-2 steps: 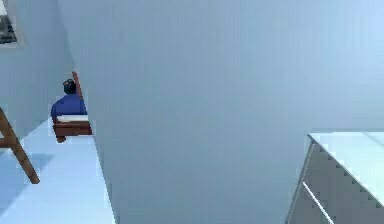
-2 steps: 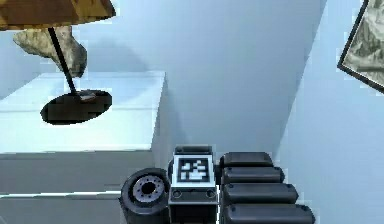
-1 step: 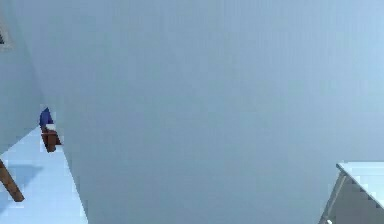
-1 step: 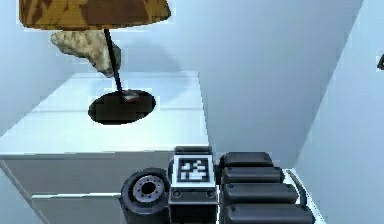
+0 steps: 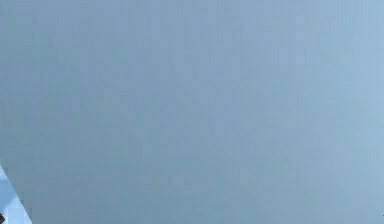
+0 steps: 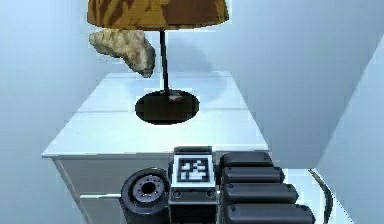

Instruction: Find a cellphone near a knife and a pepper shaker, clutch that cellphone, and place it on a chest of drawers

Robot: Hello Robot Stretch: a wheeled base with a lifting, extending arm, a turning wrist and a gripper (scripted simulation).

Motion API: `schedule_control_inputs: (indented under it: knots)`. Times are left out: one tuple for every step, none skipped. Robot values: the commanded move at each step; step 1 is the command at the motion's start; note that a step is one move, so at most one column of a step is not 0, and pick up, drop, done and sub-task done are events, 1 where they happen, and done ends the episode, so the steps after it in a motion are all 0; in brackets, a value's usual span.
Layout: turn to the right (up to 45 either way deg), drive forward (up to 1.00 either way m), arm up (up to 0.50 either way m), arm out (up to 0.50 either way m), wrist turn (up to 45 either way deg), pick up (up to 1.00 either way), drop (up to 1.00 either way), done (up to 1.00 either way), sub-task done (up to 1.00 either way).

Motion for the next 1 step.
schedule_control_inputs:
  knots:
    - [45.0, 0.00, 0.00, 0.00, 0.0, 0.00, 0.00, 0.00, 0.00]
